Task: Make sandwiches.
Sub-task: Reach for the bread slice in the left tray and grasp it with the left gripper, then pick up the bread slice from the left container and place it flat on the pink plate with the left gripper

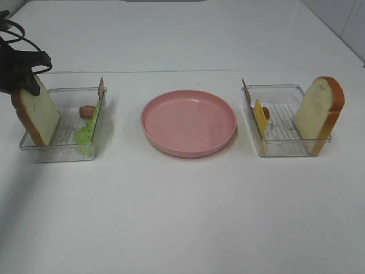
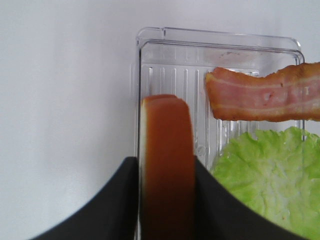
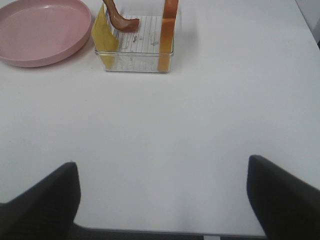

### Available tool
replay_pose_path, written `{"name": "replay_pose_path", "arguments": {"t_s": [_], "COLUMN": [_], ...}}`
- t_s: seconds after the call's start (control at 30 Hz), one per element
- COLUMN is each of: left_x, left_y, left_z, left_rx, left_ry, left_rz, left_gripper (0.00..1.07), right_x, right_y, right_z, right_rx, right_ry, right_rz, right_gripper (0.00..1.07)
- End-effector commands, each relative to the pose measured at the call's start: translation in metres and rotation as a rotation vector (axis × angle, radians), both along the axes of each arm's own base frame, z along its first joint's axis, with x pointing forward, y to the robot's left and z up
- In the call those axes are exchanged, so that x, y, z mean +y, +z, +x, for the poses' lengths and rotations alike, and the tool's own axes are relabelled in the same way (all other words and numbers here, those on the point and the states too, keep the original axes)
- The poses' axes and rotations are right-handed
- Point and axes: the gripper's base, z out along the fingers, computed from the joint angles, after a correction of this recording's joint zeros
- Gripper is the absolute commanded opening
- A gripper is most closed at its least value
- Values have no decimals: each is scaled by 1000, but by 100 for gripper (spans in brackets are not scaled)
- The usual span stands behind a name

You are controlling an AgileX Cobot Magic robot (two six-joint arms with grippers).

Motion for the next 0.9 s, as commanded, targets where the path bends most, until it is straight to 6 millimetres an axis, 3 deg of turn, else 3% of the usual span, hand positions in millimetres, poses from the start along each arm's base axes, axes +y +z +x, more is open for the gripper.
{"name": "replay_pose_path", "arguments": {"t_s": [0.03,0.27,0.43,0.53,0.57,0.6,0.63,0.67,0.73,0.77,0.8,0.87,0.9], "left_x": [-3,-6,-6,-6,-6,-6,-7,-7,-8,-8,-12,-13,-23], "left_y": [2,5,23,40,55,55,72,72,98,98,117,125,142], "left_z": [2,2,-2,-5,-7,-7,-10,-10,-11,-11,-11,-10,-8], "left_rx": [-22,-27,-66,-110,-139,-139,-168,-168,-213,-213,-255,-275,-322], "left_ry": [4,27,27,26,24,24,19,19,5,5,-2,0,-19], "left_rz": [-10,-55,-59,-58,-60,-60,-63,-63,-66,-66,-78,-83,-97], "left_gripper": [3,1,1,1,1,1,1,1,1,1,1,1,1], "right_x": [0,0,0,0,0,0,0,0,0,0,0,0,0], "right_y": [0,0,0,0,0,0,0,0,0,0,0,0,0], "right_z": [-3,-3,-3,-3,-3,-3,-3,-3,-3,-3,-3,-3,-3], "right_rx": [-40,-40,-40,-40,-40,-40,-40,-40,-40,-40,-40,-40,-39], "right_ry": [-1,-1,-1,-1,-1,-1,-1,-1,-2,-2,-2,-2,-2], "right_rz": [-8,-8,-8,-7,-7,-7,-7,-7,-6,-6,-6,-6,-6], "right_gripper": [87,87,87,87,87,87,87,87,87,87,87,87,87]}}
